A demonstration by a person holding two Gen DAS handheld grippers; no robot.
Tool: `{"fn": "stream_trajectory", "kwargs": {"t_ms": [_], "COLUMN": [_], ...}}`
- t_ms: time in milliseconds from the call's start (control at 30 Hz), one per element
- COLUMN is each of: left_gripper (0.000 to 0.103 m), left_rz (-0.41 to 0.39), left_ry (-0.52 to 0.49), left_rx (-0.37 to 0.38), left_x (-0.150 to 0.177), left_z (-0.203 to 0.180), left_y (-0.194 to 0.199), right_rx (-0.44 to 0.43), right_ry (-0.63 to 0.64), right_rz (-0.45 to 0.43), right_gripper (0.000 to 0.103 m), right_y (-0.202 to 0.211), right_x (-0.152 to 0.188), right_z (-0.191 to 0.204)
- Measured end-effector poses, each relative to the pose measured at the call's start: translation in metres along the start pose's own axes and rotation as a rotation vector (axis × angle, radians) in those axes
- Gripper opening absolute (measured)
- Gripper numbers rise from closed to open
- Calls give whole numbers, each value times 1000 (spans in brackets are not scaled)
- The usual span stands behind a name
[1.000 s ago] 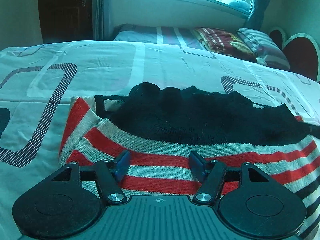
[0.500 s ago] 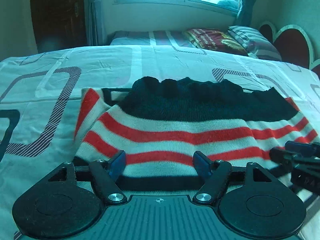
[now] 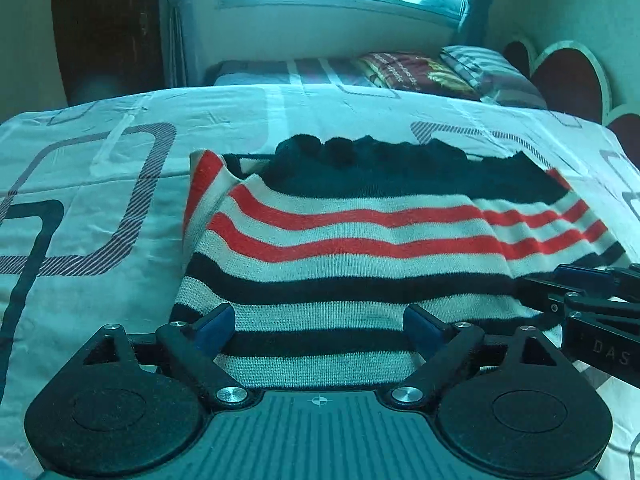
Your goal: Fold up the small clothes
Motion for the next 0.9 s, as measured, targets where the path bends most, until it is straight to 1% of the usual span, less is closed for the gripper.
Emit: {"fn": "stream_trajectory", "kwargs": {"t_ms": [33, 100, 133, 167, 200, 233, 267, 367, 433, 567, 700, 800, 900], "left_gripper": [91, 91, 91, 93, 93, 93, 93, 93, 93, 93, 93, 93, 93], "left_rz": [1, 11, 20, 19, 16, 20, 28, 39, 45, 61, 76, 83, 89], "left_ry": [1, 1, -4, -9, -15, -18, -16, 11, 27, 55, 131, 212, 291], "left_rx": [-7, -17, -18, -22, -26, -28, -27, -18, -16, 0, 53, 102, 146], "left_x": [-1, -1, 0, 2, 3, 2, 2, 2, 2, 6, 12, 21, 29], "left_z": [0, 0, 0, 0, 0, -1, -2, 1, 2, 4, 13, 22, 30], "left_y": [-2, -9, -15, -18, -17, -16, -14, -8, -4, 6, 17, 23, 26], "right_rx": [2, 0, 14, 27, 34, 42, 44, 1, -20, -25, -34, -36, -37], "right_ry": [-5, 0, 14, 34, 57, 79, 88, 13, -34, -28, -25, -20, -15], "right_rz": [-7, 6, 29, 73, 74, 57, 62, 59, 43, 7, -14, -27, -20], "right_gripper": [40, 40, 40, 41, 42, 42, 42, 42, 42, 42, 42, 42, 42], "right_y": [0, -5, -10, -19, -24, -22, -20, -11, -5, 5, 11, 11, 5], "right_x": [-1, -1, 2, 7, 12, 14, 15, 10, 5, -5, -13, -18, -20], "right_z": [1, 5, 6, 8, 9, 11, 12, 5, 1, 1, 2, 3, 5]}}
Point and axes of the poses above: each gripper's, at about its wrist camera, not at the fingertips, and y roughly against the way its jaws point, z to its left, x to its underside, the point moved 7 cm from there along -y, roughly the way its jaws point, and after that the axes turned 10 degrees about z, right-handed, at the moved point
